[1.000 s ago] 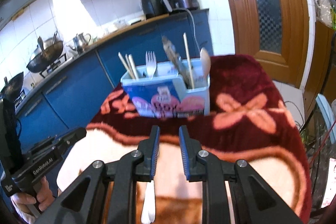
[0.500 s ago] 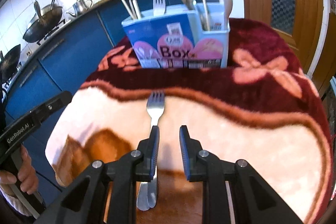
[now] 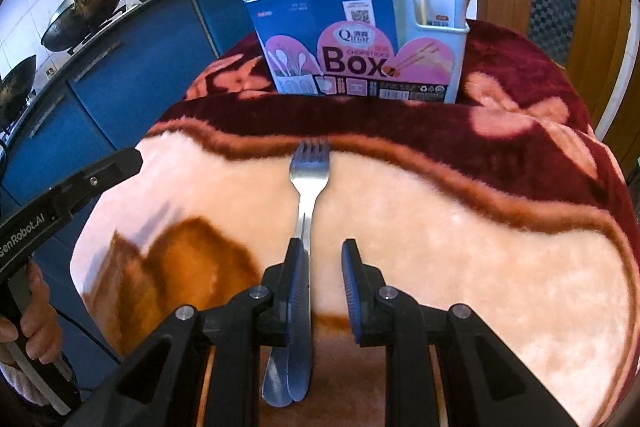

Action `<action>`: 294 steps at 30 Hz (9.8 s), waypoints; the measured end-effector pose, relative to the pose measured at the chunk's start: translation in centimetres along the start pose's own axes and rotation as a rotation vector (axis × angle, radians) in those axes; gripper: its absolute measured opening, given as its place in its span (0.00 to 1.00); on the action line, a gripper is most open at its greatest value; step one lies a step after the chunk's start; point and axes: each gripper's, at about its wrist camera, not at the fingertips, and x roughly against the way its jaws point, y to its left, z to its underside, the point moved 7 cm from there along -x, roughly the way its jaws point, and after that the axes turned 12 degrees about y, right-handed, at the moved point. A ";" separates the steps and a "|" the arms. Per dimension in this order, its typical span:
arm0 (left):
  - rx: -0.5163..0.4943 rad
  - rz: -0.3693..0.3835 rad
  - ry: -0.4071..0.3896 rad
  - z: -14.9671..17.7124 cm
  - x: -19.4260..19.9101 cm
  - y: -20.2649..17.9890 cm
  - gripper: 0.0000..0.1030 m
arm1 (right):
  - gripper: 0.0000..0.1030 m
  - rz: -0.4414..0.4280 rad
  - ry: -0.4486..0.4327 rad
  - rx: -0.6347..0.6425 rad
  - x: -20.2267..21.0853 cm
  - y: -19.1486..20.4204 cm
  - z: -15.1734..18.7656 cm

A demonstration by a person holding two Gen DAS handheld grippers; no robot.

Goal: Organize utensils
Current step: 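Move both grippers down to the two metal forks on the blanket, then close the left gripper on one metal fork while the right gripper approaches the other, then lift the fork with the left gripper and carry it over the caddy, then lower the fork into the caddy and open the left gripper, then close the right gripper on the remaining metal fork and lift it, then carry the fork over the caddy and lower it in with the right gripper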

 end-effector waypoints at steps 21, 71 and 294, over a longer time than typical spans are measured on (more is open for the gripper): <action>0.014 0.018 0.007 0.2 -0.7 0.3 0.13 | 0.12 0.047 0.080 0.026 -1.2 -0.2 -1.1; 0.022 0.248 0.260 -0.7 -9.9 -7.9 0.14 | 0.07 -0.054 -0.027 -0.176 1.2 -8.7 0.3; -0.078 0.035 -0.022 -8.4 -3.3 -3.4 0.32 | 0.05 -0.072 -0.601 0.002 10.7 -6.2 -13.1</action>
